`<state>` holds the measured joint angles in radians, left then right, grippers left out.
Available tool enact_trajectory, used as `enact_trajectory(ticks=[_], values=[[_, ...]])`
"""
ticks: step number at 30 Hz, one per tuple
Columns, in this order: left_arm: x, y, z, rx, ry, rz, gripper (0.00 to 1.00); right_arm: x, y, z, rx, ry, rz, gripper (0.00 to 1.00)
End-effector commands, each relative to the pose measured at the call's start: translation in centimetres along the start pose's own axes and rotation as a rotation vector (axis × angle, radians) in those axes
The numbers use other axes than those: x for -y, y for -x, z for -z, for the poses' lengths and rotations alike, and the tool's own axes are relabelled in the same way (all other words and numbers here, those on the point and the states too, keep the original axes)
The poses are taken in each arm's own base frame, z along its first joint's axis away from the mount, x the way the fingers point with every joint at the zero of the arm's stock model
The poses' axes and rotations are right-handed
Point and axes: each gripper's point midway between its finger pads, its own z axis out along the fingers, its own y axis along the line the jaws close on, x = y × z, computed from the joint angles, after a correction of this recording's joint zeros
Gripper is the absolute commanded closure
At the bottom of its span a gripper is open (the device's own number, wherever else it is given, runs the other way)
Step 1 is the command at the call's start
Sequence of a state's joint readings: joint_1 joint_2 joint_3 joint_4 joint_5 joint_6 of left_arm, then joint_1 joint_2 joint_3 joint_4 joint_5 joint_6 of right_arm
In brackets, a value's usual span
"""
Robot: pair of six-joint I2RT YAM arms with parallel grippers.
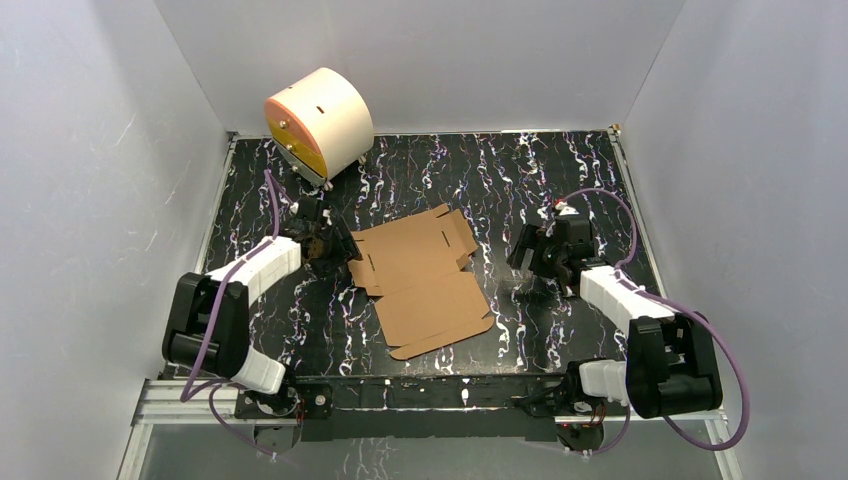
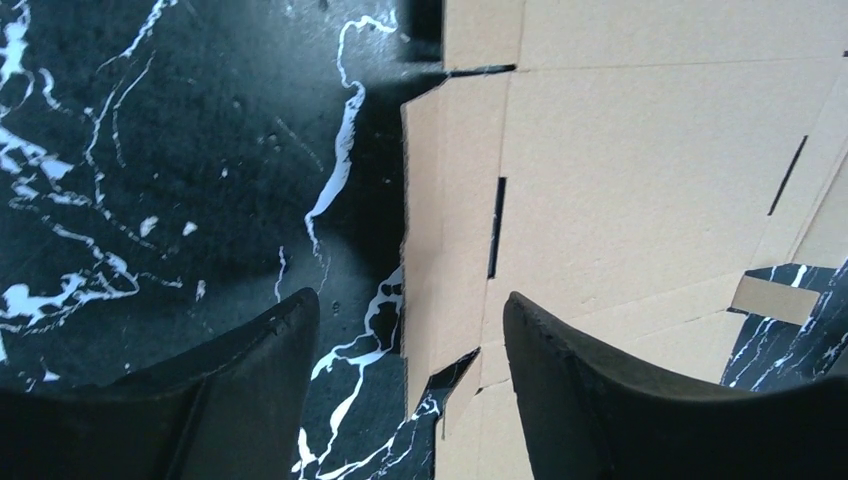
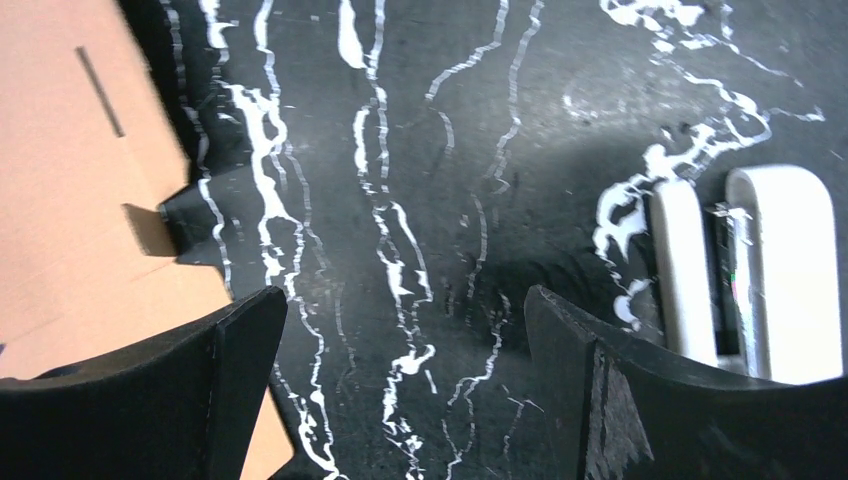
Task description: Fold the paper box
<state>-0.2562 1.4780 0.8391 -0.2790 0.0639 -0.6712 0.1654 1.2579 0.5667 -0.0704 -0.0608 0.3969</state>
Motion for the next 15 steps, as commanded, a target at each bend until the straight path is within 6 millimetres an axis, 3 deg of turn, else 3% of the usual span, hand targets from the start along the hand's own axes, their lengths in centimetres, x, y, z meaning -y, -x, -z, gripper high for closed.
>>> enact_trajectory(ticks=[1,8,15], values=[[1.0,0.7,-0.7,0.029,-0.058,0.019,0.38,-4.4,4.4,1.2,0.118,0.194,0.085,0.01],[0.7,1.1,-2.4,0.046,-0.048,-0.014,0.49,-7.7,6.3,2.2,0.148,0.346,0.154,0.01],[1.8,2.1,-3.4,0.075,-0.085,-0.069,0.72,-10.3,8.6,2.8,0.169,0.387,0.257,0.02]])
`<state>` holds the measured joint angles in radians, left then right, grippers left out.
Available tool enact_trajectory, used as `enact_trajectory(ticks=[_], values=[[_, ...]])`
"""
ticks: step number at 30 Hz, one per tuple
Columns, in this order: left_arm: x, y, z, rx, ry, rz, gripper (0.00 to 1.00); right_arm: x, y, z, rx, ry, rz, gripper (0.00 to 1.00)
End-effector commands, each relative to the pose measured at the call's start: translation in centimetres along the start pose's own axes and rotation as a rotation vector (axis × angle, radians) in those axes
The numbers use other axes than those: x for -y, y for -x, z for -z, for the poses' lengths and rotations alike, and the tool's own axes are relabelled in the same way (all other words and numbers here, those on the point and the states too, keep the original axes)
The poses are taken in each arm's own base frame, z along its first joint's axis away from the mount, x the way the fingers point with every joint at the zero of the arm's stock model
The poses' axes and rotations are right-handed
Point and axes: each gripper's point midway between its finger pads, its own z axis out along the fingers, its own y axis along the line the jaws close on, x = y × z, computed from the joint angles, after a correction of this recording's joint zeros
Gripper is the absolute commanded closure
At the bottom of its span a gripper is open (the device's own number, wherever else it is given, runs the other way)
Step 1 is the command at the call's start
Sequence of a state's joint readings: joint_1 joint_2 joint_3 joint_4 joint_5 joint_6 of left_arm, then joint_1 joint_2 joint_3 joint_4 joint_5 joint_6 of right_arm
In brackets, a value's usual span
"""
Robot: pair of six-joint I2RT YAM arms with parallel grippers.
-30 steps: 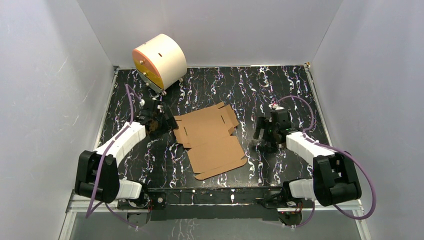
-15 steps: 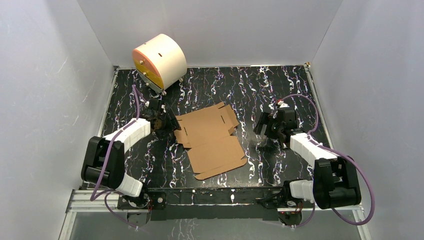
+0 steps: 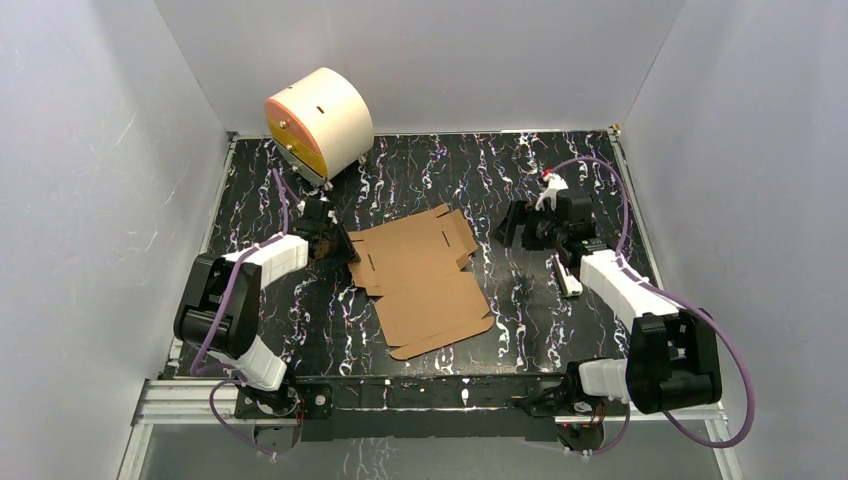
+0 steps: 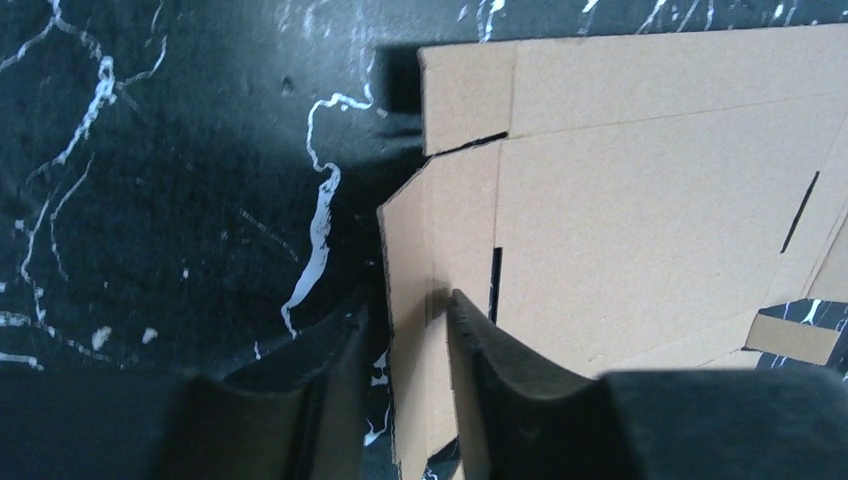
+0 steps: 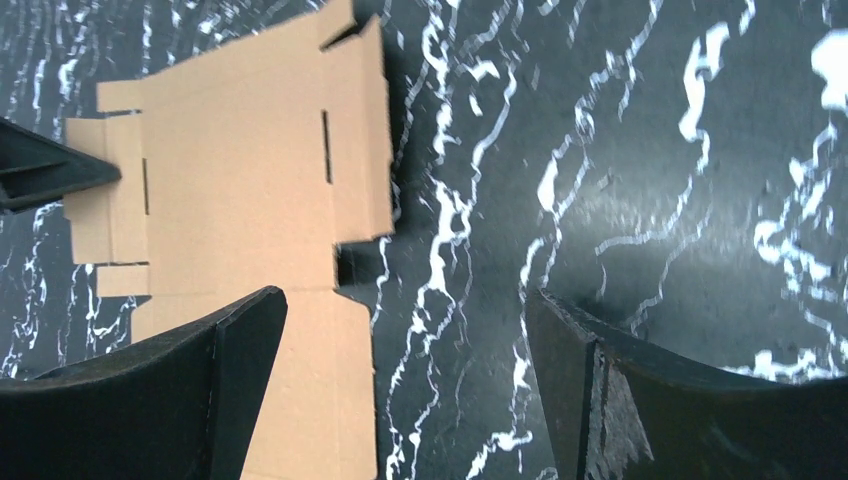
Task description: Fold the paper box
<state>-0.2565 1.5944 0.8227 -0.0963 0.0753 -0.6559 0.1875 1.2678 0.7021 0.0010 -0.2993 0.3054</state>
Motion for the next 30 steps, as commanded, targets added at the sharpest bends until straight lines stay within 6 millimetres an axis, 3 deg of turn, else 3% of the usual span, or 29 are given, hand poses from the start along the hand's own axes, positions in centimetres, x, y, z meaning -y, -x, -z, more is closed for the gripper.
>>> enact_trajectory(ticks=[1,8,13,17,22,25,30], values=[[1.3,1.2,-0.2,0.044,-0.052,-0.066,0.75,-3.0,4.3,-0.2,0.066,0.088,0.124,0.02],[2.5,1.5,-0.2,0.085,-0.06,-0.185,0.85,-5.2,5.7,-1.4,0.031,0.121,0.236,0.04],[4.2,2.5,-0.2,0.132,-0.086,-0.275,0.86,-7.0,6.2,-2.8,-0.002,0.178,0.368,0.05],[5.4,3.1,-0.1,0.169,-0.105,-0.358,0.87,-7.8,7.7,-3.9,0.021,0.227,0.5,0.06],[6.9,4.3,0.6,0.239,-0.151,-0.44,0.88,-10.1,9.2,-5.0,0.069,0.359,0.661,0.07],[7.7,5.0,1.0,0.28,-0.174,-0.468,0.88,-11.3,8.8,-5.7,0.036,0.454,0.755,0.07],[9.4,5.3,2.0,0.346,-0.244,-0.522,0.88,-11.1,8.7,-7.8,0.003,0.462,0.861,0.06]])
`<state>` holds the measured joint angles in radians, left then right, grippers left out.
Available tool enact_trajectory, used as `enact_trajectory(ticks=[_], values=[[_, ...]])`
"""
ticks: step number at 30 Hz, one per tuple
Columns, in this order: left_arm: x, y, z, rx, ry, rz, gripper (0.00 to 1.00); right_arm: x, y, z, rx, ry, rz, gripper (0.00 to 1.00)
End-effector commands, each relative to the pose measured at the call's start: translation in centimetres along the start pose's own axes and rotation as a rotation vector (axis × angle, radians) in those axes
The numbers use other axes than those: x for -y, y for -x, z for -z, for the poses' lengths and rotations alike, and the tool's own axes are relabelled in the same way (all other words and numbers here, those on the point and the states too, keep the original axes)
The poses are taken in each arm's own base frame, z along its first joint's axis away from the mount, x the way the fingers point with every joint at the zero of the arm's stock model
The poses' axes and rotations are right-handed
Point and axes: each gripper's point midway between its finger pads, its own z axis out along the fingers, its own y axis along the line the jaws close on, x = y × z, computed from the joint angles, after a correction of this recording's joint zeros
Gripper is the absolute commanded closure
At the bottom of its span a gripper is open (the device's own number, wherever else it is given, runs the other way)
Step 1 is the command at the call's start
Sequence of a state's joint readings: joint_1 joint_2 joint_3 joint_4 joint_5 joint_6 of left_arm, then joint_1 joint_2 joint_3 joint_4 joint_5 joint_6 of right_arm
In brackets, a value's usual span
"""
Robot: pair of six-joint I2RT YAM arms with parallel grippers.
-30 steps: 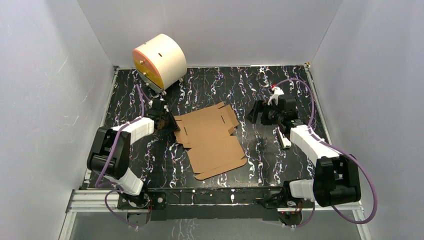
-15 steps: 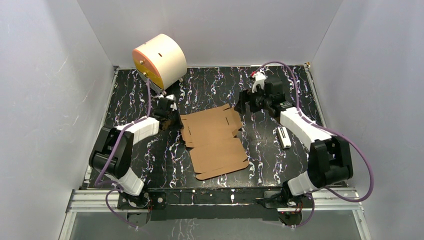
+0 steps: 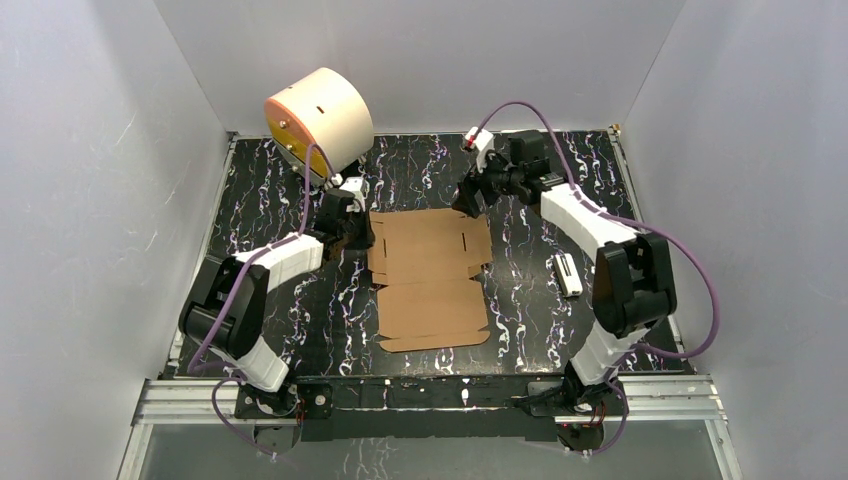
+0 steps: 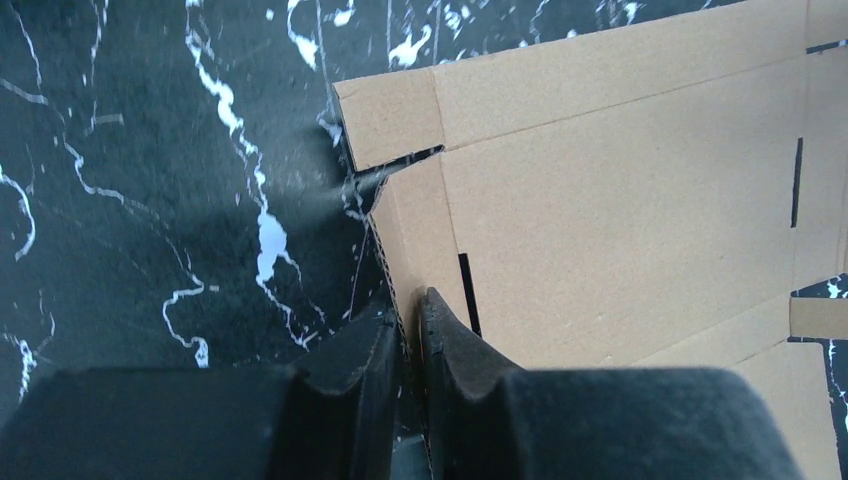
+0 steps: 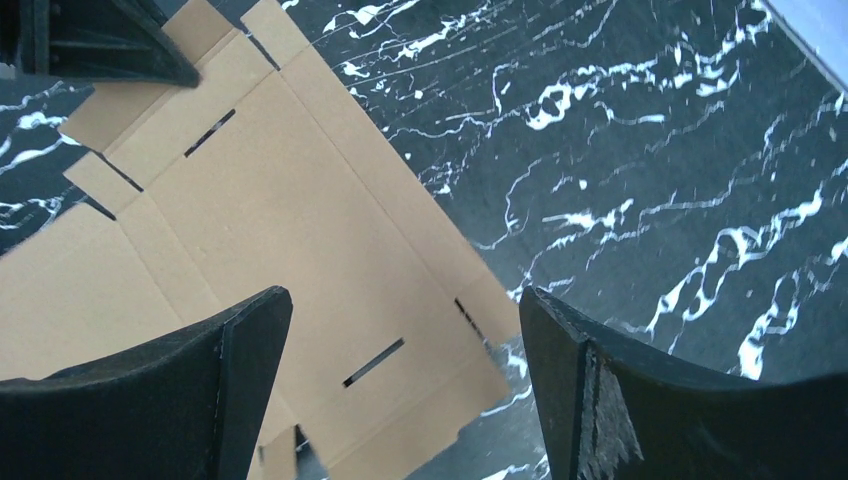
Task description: Fold the paper box
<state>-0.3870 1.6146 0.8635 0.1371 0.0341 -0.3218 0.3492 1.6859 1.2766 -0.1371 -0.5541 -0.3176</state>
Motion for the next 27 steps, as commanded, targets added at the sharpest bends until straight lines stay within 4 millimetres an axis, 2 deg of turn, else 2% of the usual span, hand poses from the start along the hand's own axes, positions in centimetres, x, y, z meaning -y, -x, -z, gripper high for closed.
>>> enact_trajectory(ticks=[1,14,18,27], values=[[2.0,4.1,1.5,0.173,-0.071,-0.087,0.88,0.1,1.6,-1.4,0.013,0.058,0.161,0.06],[4.0,4.7,3.2,0.272,-0.17,-0.157,0.87,0.5,-1.2,-6.2,-0.06,0.2,0.169,0.14],[4.0,4.8,3.5,0.283,-0.168,-0.169,0.87,-0.2,-2.1,-7.1,-0.07,0.27,0.151,0.2],[4.1,4.3,3.6,0.292,-0.184,-0.176,0.87,-1.0,-3.1,-8.0,-0.111,0.386,0.142,0.42]])
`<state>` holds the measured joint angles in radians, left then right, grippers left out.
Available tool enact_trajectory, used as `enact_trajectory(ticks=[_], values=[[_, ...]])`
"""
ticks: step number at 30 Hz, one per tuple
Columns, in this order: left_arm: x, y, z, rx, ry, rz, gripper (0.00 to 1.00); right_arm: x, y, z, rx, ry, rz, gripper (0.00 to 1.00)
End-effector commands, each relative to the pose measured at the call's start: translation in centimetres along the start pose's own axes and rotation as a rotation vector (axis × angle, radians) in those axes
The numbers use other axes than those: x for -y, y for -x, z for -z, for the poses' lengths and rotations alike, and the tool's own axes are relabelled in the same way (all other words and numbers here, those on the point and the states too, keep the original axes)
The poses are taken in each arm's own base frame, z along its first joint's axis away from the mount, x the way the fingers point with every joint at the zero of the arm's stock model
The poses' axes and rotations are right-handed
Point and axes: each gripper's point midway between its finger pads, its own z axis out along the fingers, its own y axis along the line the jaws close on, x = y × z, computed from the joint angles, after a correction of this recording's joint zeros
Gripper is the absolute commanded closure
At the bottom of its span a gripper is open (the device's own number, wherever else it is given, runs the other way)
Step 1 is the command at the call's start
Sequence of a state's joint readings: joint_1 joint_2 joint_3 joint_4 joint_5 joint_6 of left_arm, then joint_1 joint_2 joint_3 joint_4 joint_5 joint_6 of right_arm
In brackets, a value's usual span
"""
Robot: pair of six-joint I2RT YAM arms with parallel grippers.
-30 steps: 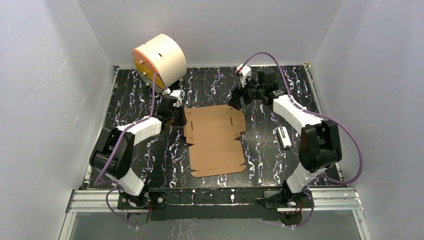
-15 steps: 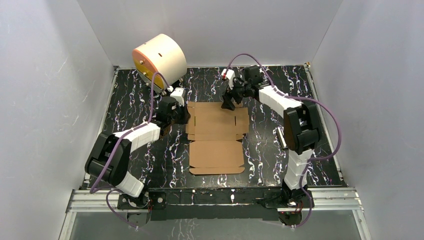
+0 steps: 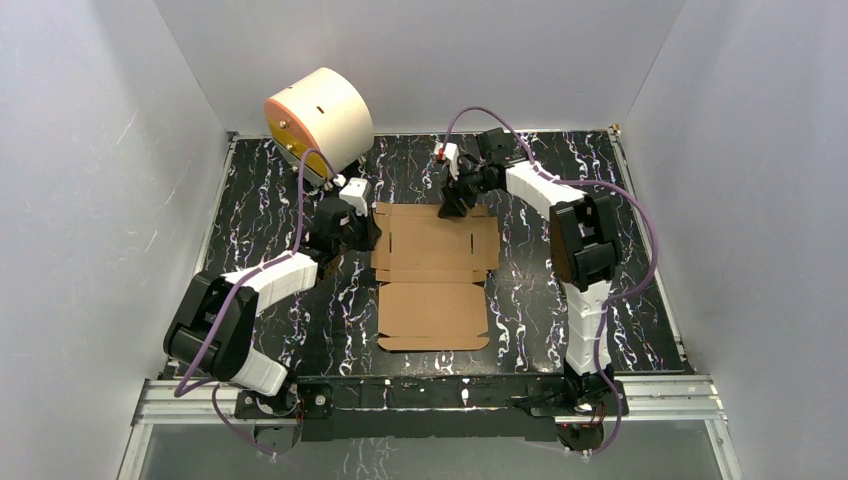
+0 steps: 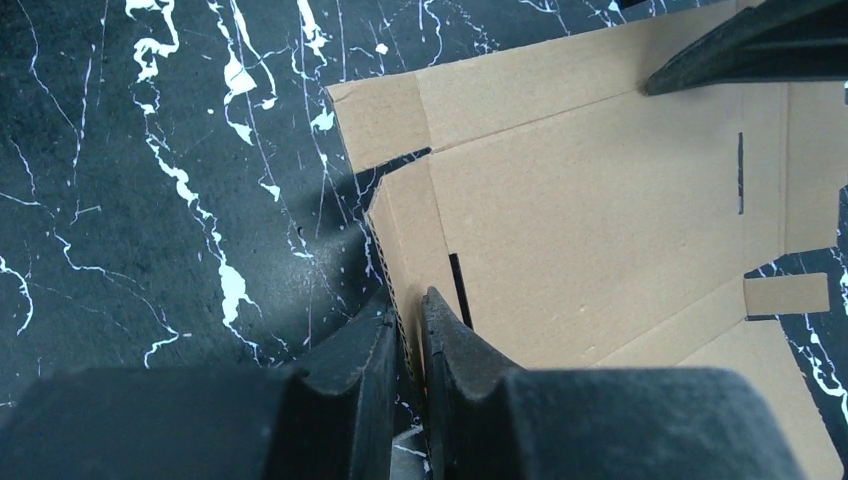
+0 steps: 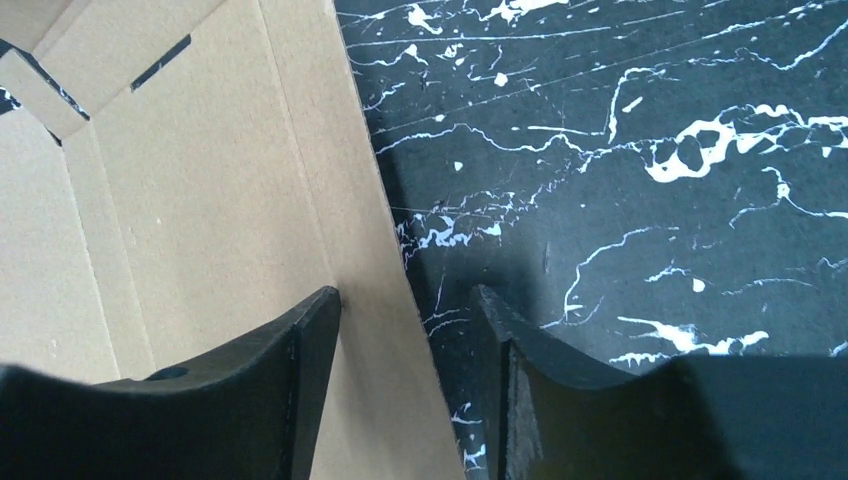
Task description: Fold the paper box
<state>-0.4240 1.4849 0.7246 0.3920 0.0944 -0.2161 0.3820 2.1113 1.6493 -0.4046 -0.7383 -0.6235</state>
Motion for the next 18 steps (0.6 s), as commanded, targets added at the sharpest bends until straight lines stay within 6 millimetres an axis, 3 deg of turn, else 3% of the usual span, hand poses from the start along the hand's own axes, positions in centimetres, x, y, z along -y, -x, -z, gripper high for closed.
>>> enact_trajectory(ticks=[1,10,15,18], values=[[0.8,2.2,0.7,0.079,-0.029,-0.035,0.87,-1.2,1.5,0.1,0.024,0.094,0.042,0.44],[0.6,1.7,0.3,0.07,-0.022,-0.022,0.87,-2.9,1.2,-0.2,0.006,0.162,0.07,0.84],[0.5,0.6,-0.1,0.044,-0.018,0.0,0.87,-3.5,0.7,-0.5,-0.054,0.13,0.124,0.99],[0.0,0.7,0.0,0.052,0.011,0.028,0.85,-3.6,0.8,-0.4,-0.085,0.087,0.157,1.0]])
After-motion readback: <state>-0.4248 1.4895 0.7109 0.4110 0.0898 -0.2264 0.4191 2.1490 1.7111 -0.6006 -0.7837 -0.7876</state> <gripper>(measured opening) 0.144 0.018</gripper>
